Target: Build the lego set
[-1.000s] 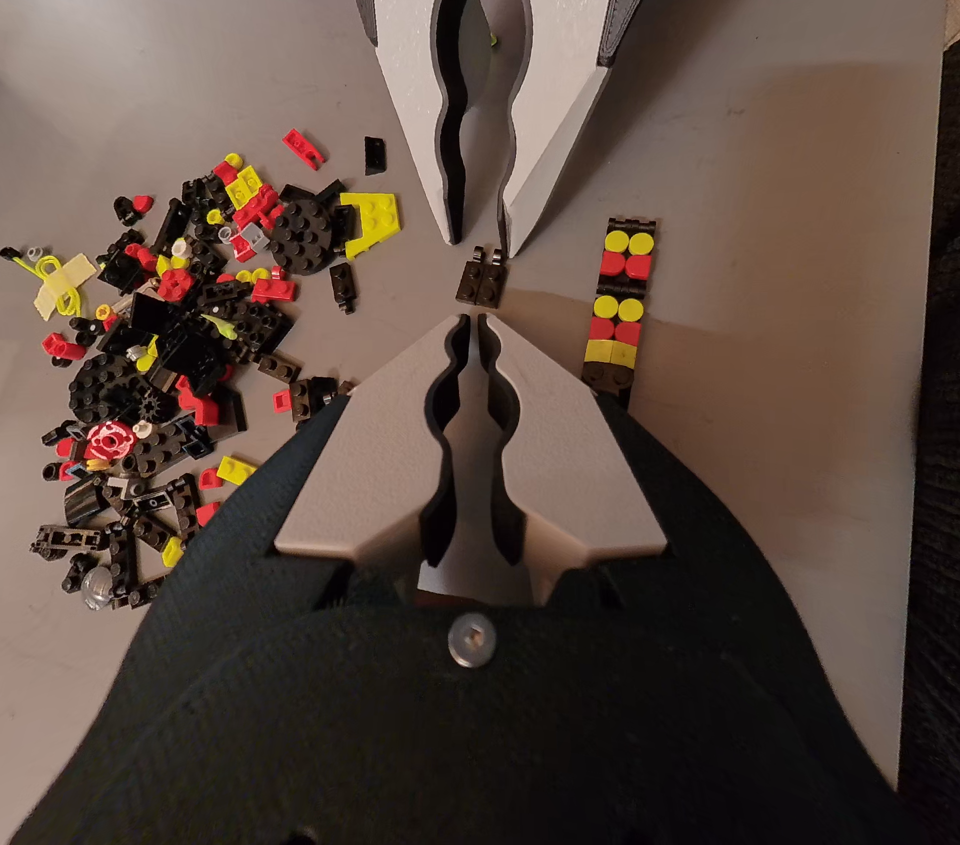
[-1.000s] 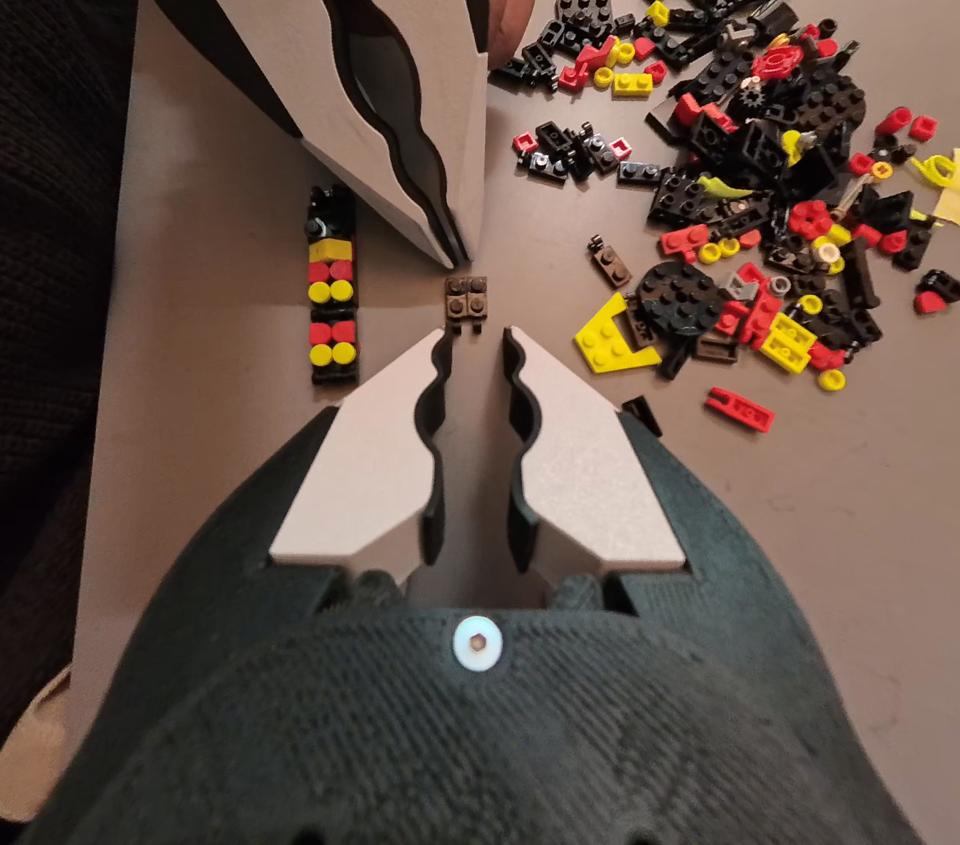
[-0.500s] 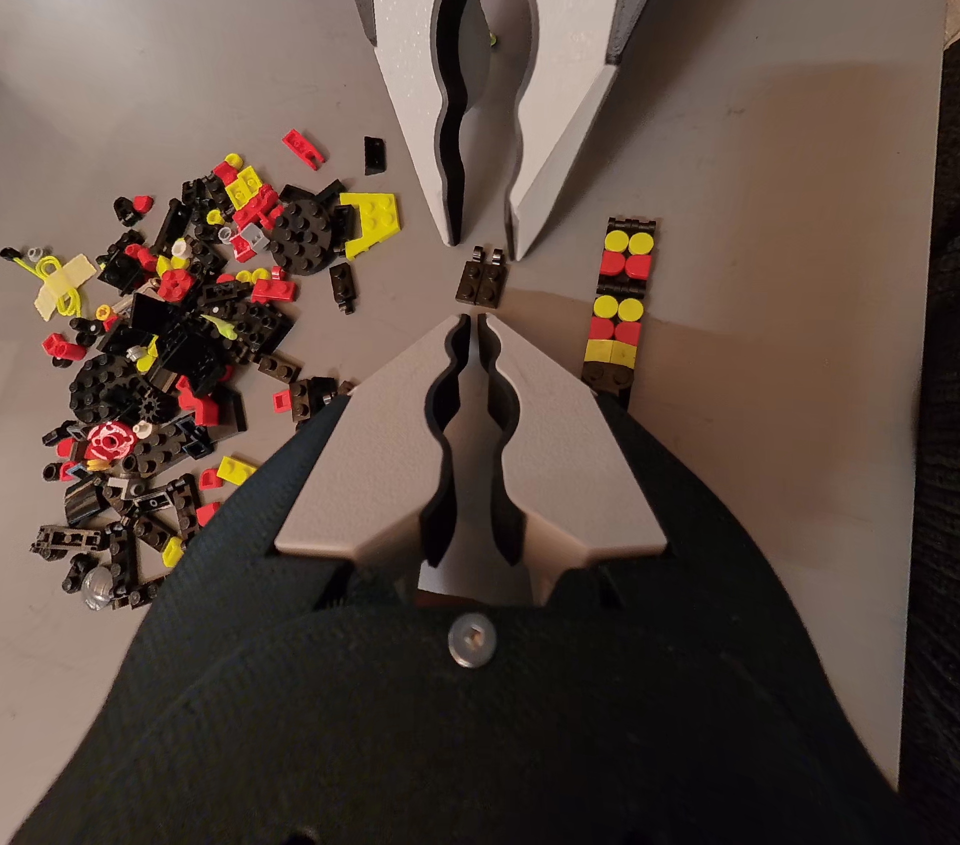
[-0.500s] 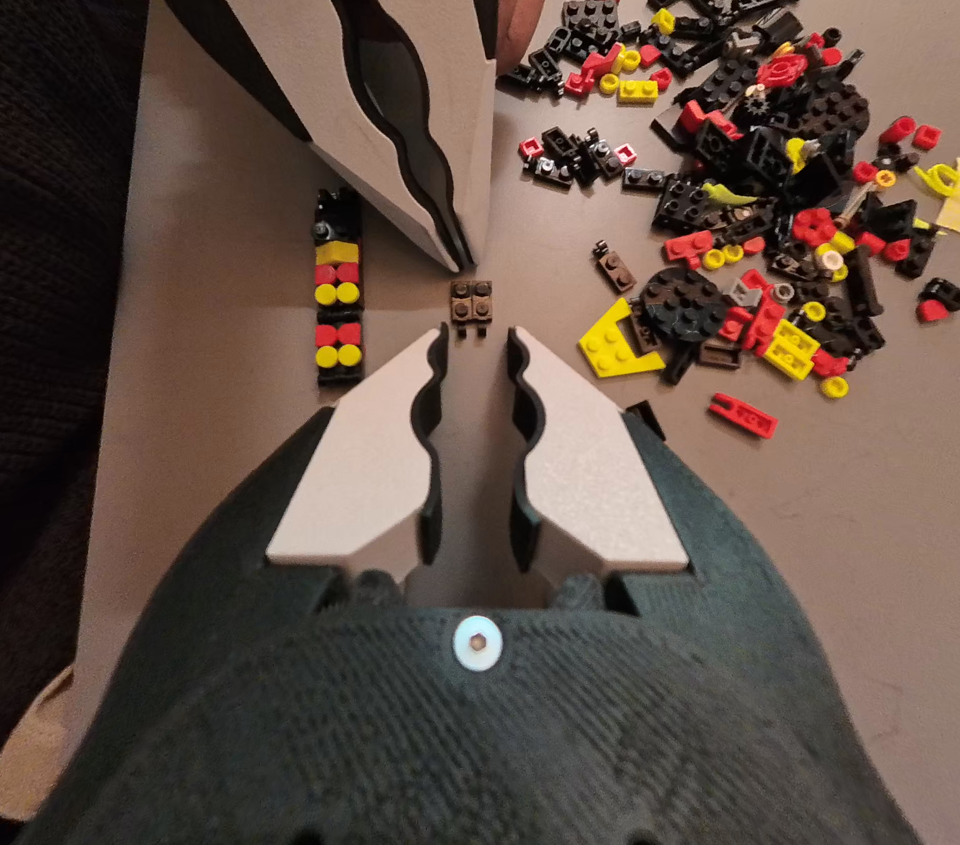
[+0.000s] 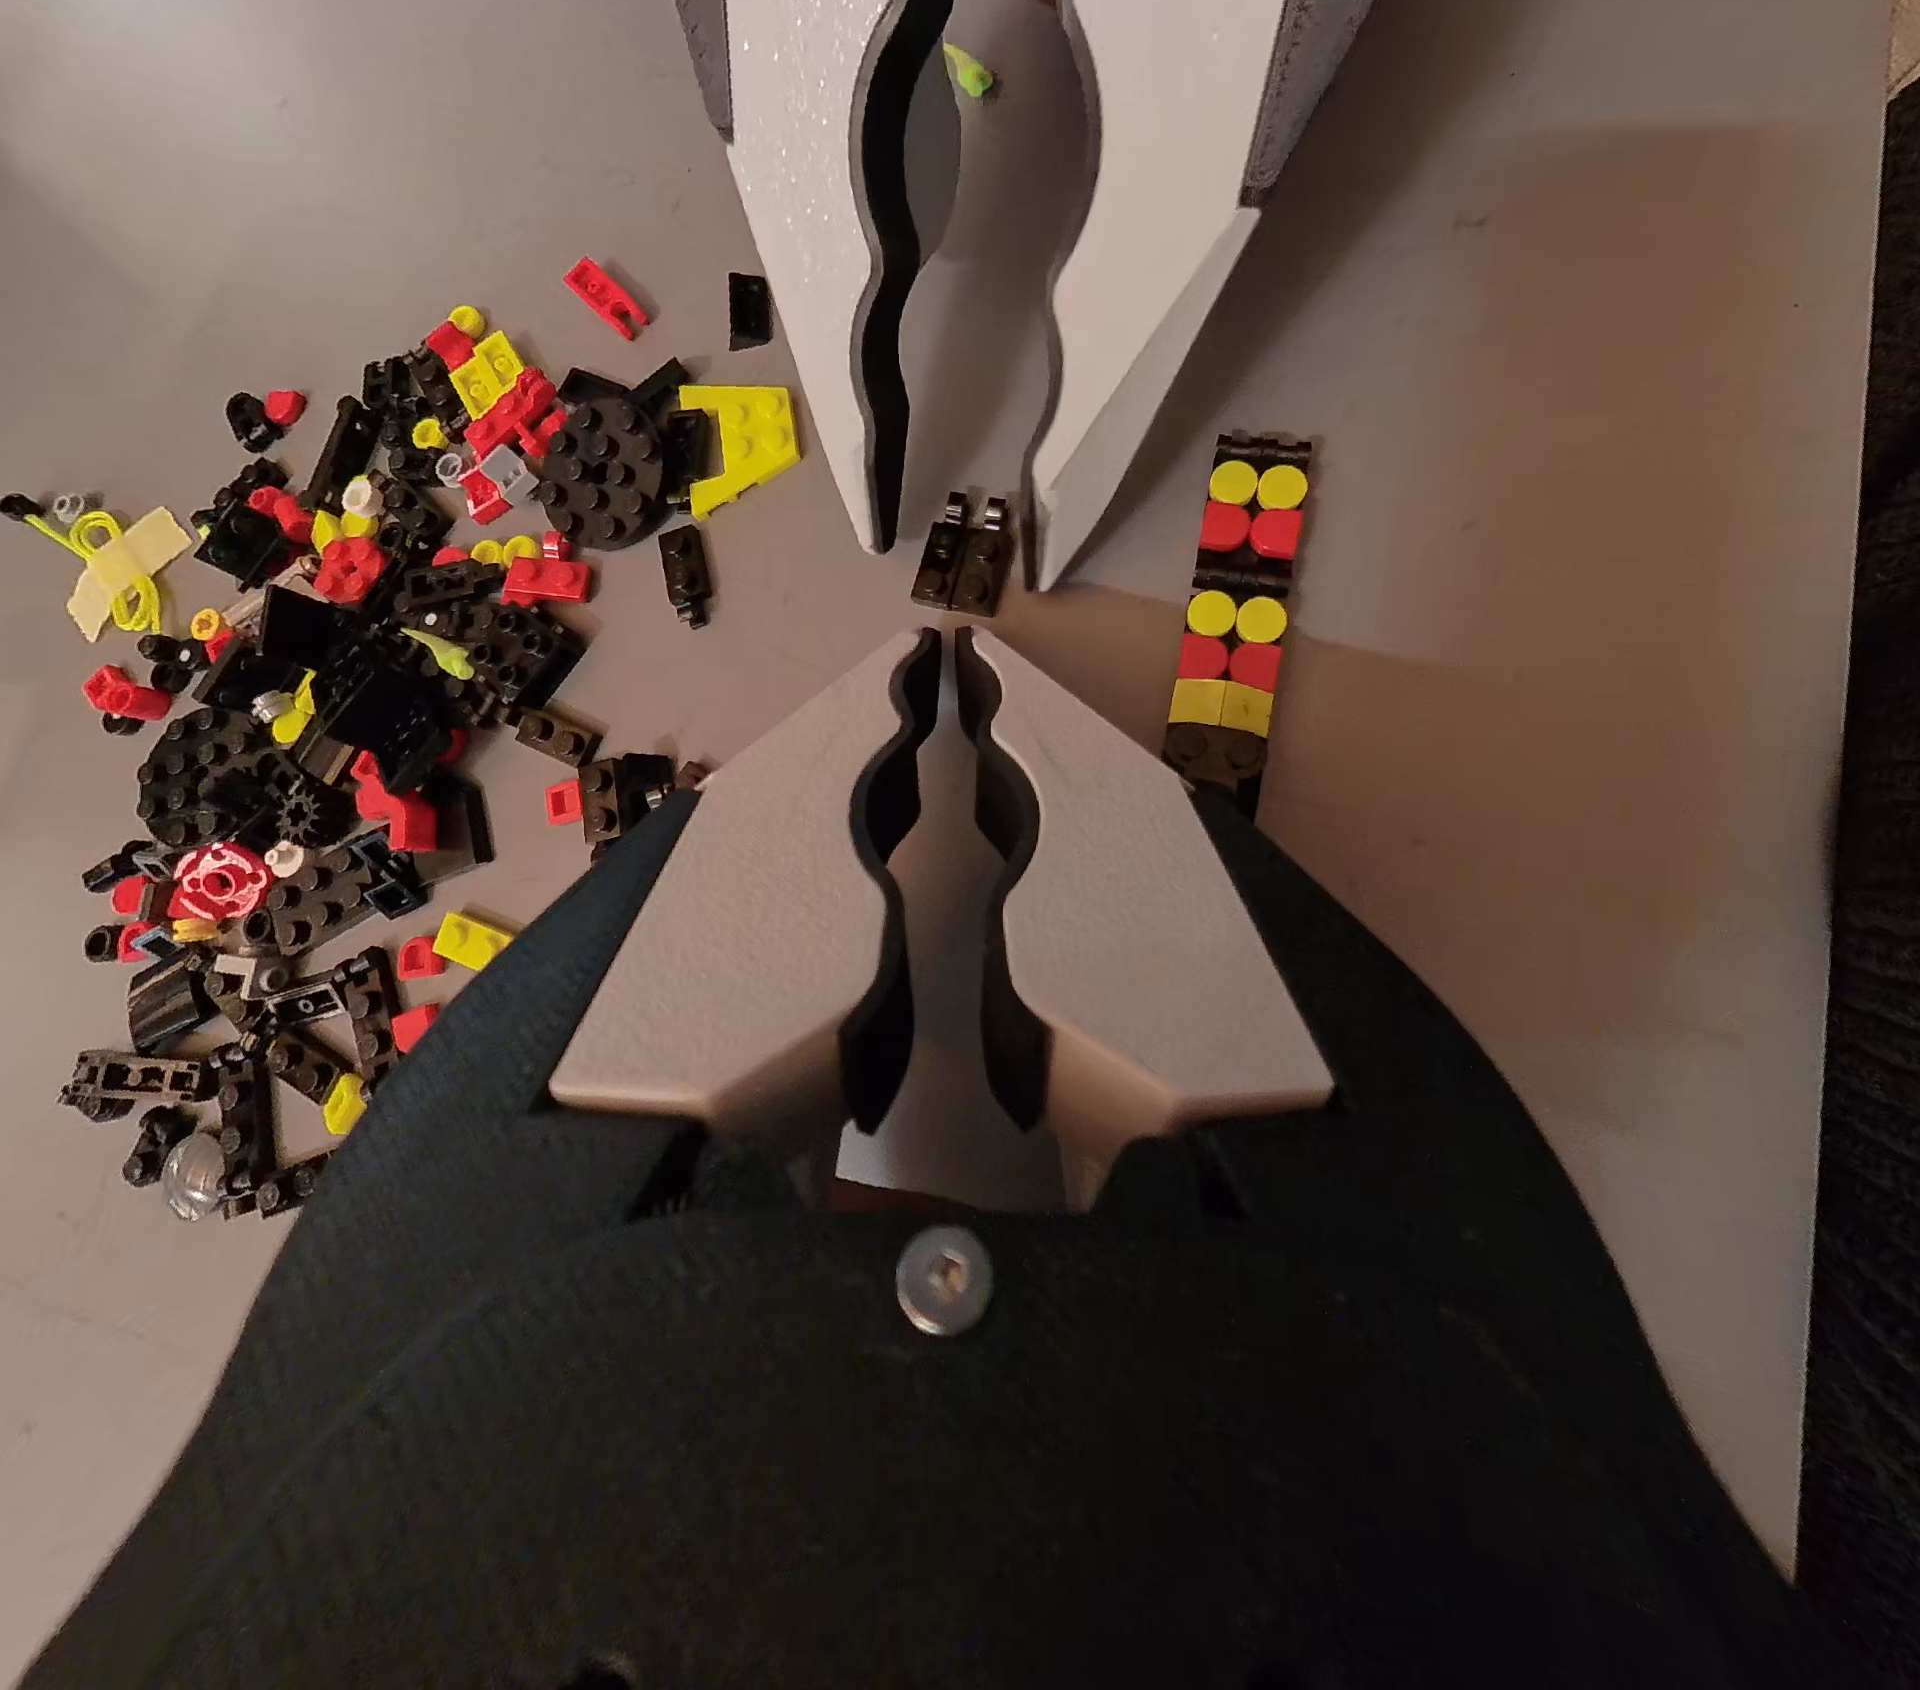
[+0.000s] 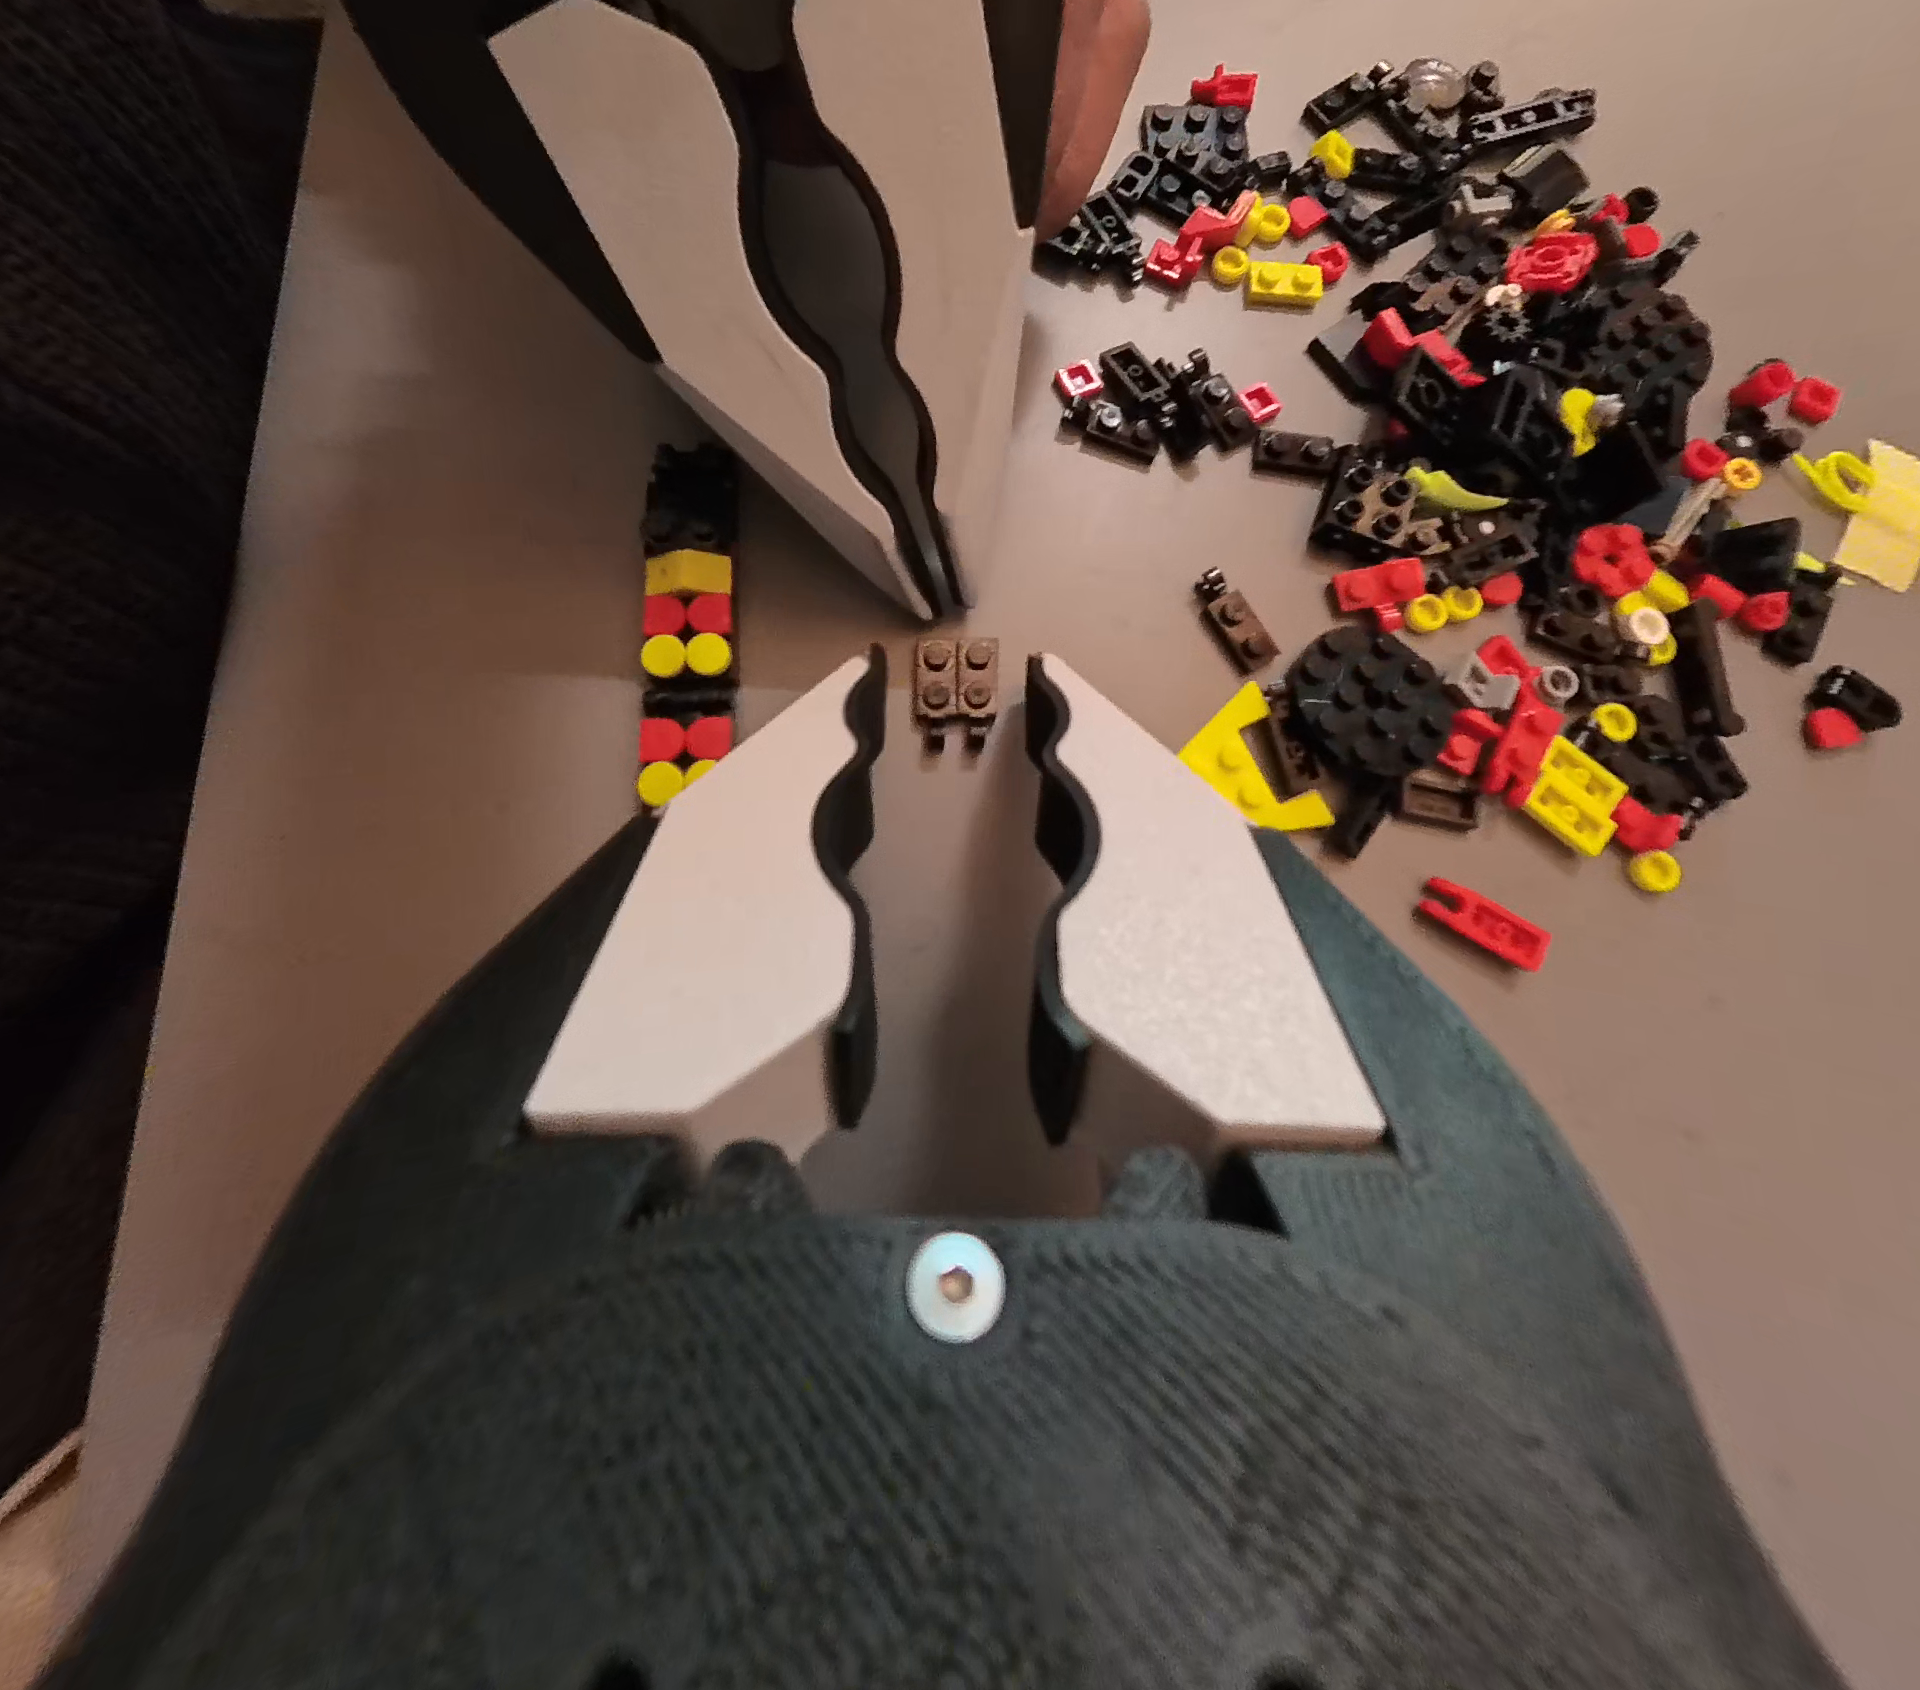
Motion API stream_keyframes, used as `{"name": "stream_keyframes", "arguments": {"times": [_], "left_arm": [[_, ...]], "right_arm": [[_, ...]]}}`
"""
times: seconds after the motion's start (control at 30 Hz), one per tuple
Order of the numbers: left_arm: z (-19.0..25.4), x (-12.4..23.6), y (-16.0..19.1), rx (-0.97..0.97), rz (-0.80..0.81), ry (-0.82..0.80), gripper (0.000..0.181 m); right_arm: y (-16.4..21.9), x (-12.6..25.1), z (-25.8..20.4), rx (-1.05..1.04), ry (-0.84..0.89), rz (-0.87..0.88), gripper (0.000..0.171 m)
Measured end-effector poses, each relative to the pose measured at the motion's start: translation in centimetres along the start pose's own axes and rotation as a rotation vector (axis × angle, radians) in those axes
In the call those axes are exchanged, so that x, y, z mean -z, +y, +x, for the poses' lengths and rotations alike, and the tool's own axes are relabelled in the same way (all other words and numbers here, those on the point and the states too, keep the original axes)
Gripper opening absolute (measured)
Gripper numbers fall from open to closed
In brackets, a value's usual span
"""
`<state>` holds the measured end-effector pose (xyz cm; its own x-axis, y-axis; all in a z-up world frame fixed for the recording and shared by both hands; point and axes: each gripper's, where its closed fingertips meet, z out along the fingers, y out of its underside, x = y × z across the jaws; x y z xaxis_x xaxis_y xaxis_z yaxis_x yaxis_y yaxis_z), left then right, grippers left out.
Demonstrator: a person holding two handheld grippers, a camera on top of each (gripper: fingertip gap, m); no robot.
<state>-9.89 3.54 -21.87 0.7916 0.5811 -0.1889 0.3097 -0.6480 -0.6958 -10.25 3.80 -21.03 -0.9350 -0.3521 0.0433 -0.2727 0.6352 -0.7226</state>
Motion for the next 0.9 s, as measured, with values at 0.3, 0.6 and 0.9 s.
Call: {"name": "stream_keyframes", "arguments": {"times": [0.3, 0.6, 0.9], "left_arm": [[0.01, 0.00, 0.01, -0.001, 0.000, 0.000, 0.003], [0.01, 0.00, 0.01, -0.002, 0.000, -0.001, 0.003], [0.02, -0.01, 0.01, -0.002, 0.000, -0.001, 0.003]], "right_arm": [[-0.01, -0.50, -0.10, 0.004, -0.015, -0.007, 0.023], [0.14, -0.40, -0.20, 0.002, -0.024, -0.010, 0.017], [0.15, -0.38, -0.28, 0.001, -0.029, -0.010, 0.015]]}}
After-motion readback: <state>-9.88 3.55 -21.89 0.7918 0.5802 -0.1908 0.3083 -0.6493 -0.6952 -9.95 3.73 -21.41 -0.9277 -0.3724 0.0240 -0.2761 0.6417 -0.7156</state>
